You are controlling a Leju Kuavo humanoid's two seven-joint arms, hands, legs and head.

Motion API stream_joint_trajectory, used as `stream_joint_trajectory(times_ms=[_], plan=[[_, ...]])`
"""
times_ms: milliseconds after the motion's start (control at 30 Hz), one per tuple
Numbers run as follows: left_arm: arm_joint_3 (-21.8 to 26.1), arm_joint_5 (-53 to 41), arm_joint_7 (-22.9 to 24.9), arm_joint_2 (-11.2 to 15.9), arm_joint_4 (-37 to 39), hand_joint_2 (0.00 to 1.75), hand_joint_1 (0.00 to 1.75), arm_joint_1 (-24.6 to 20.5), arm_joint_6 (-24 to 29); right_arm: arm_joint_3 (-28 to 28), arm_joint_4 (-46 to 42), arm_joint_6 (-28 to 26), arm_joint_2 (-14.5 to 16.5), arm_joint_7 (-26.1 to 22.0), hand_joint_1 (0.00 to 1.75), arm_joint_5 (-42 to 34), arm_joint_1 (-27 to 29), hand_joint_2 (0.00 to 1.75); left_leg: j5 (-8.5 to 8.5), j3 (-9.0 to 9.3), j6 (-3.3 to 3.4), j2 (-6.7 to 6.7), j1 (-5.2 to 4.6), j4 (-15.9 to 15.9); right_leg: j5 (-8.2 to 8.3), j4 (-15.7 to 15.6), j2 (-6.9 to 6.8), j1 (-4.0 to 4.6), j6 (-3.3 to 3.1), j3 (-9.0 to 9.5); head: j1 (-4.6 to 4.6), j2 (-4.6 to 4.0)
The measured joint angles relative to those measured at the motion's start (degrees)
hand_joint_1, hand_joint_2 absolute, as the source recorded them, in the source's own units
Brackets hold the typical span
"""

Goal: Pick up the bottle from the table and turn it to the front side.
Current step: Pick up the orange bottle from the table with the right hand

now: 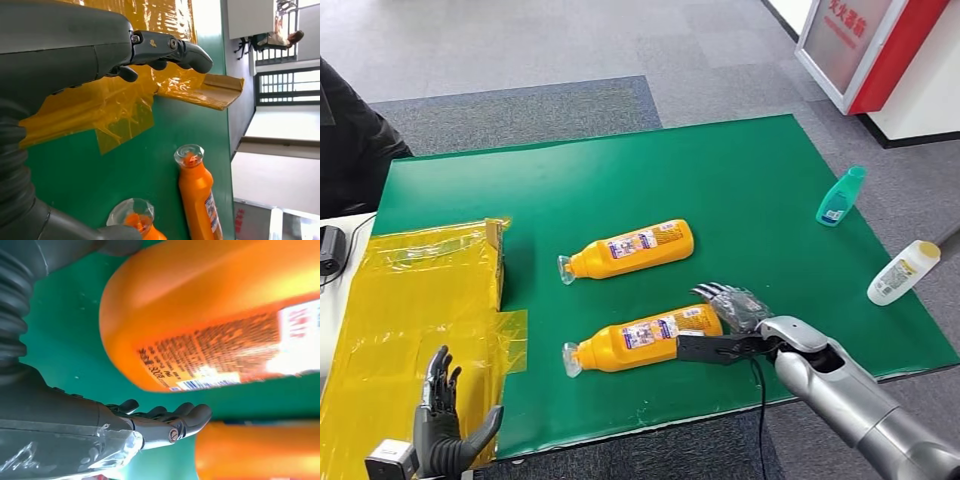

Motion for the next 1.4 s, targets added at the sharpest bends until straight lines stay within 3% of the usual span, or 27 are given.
stream_joint_trajectory(times_ms=[200, 433, 767, 800, 833, 933, 967, 1167, 1400], plan=[[-0.02, 0.00, 0.00, 0.07, 0.00, 1.75, 0.00, 0.13, 0.03, -0.11, -1.28, -0.61, 1.13, 0.15, 0.00, -1.68, 0.63, 1.75, 0.00, 0.00, 0.00, 0.00, 0.00, 0.00, 0.00, 0.00, 0.00, 0.00, 0.00, 0.00, 0.01, 0.00], [0.01, 0.37, -0.01, 0.20, 0.00, 1.75, 0.00, 0.07, -0.06, 0.79, -1.20, 2.53, 2.32, 0.11, 0.00, -1.96, 0.19, 1.75, 0.00, -0.02, -0.01, 0.00, 0.00, 0.00, 0.00, 0.01, 0.00, 0.01, 0.00, 0.01, 0.00, 0.00], [0.23, 1.36, -0.01, 0.88, 0.08, 1.75, 0.00, -0.69, -1.53, 5.31, 7.37, 5.44, 8.48, -0.61, 0.00, -0.71, -6.62, 1.75, 0.09, -0.01, -0.11, 0.00, 0.05, 0.00, 0.01, 0.06, 0.00, 0.05, -0.02, -0.02, -0.01, 0.00], [0.25, 1.38, -0.01, 0.94, 0.09, 1.75, 0.00, -0.80, -1.60, 5.83, 8.33, 5.46, 9.00, -0.75, 0.05, -0.66, -7.25, 1.75, 0.09, -0.01, -0.11, 0.00, 0.05, 0.00, 0.01, 0.06, 0.00, 0.05, -0.02, -0.01, -0.01, 0.00], [0.26, 1.39, -0.01, 1.00, 0.09, 1.75, 0.00, -0.87, -1.65, 6.26, 9.12, 5.48, 9.44, -0.82, 0.40, -0.59, -7.74, 1.75, 0.09, -0.01, -0.11, 0.00, 0.05, 0.00, 0.01, 0.06, 0.00, 0.05, -0.02, -0.01, -0.01, 0.00], [0.28, 1.42, -0.01, 1.11, 0.11, 1.75, 0.00, -1.02, -1.74, 7.23, 10.97, 5.51, 10.42, -1.02, 1.66, -0.32, -8.87, 1.75, 0.09, -0.01, -0.11, 0.00, 0.05, 0.00, 0.01, 0.06, 0.00, 0.05, -0.02, -0.01, -0.01, 0.00], [0.30, 1.47, -0.01, 1.14, 0.12, 1.75, 0.00, -1.06, -1.75, 7.50, 11.47, 5.52, 10.68, -1.13, 1.75, -0.23, -9.19, 1.75, 0.09, -0.01, -0.11, 0.00, 0.05, 0.00, 0.01, 0.06, 0.00, 0.05, -0.02, -0.01, -0.01, 0.00], [0.57, 1.42, 0.00, 1.34, 0.21, 1.75, 0.00, -1.16, -1.89, 8.49, 13.37, 4.94, 11.38, -1.90, 1.75, -0.39, -10.34, 1.75, 0.09, 0.03, -0.11, 0.00, 0.05, 0.00, 0.01, 0.06, 0.00, 0.05, -0.02, -0.02, -0.02, 0.00], [0.45, 0.74, -0.01, 1.24, 0.22, 1.75, 0.00, -1.13, -1.59, 8.71, 11.46, 2.73, 8.49, -2.86, 1.75, -2.43, -8.33, 1.75, 0.09, 0.04, -0.10, -0.02, 0.03, 0.00, 0.01, 0.05, -0.02, 0.01, -0.02, -0.02, -0.01, 0.00]])
